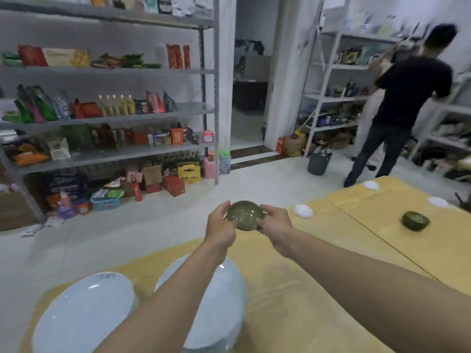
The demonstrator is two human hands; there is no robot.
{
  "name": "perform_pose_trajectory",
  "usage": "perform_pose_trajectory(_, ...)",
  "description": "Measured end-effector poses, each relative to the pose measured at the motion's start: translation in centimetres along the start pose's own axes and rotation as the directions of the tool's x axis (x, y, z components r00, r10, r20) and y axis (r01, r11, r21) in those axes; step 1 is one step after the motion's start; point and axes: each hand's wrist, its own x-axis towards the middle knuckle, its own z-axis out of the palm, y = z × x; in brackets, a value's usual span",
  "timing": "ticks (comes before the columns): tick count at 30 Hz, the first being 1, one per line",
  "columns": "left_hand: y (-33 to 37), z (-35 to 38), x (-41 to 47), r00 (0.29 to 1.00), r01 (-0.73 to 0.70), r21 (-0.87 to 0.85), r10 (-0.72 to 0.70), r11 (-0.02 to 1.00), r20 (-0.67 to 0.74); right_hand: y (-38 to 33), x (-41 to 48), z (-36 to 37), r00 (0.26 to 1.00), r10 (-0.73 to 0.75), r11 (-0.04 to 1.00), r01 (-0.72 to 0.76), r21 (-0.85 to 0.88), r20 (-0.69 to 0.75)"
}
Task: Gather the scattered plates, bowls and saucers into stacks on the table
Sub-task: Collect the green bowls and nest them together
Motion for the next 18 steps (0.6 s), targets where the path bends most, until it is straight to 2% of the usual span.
perform_pose_trajectory(9,2.9,25.4,-8.3,0.980,0.051,-0.059,-0.038,0.997,0.195,3.7,-2.6,-26.2,0.977,0.099,0.992,-0.081,0.102,-0.189)
perform_pose_trajectory(18,5.4,43.8,-7.9,0.923,0.104,-0.040,-0.081,0.994,0.377,5.2,0.3,-43.2,0.924,0.182,0.959,-0.091,0.269,-0.337)
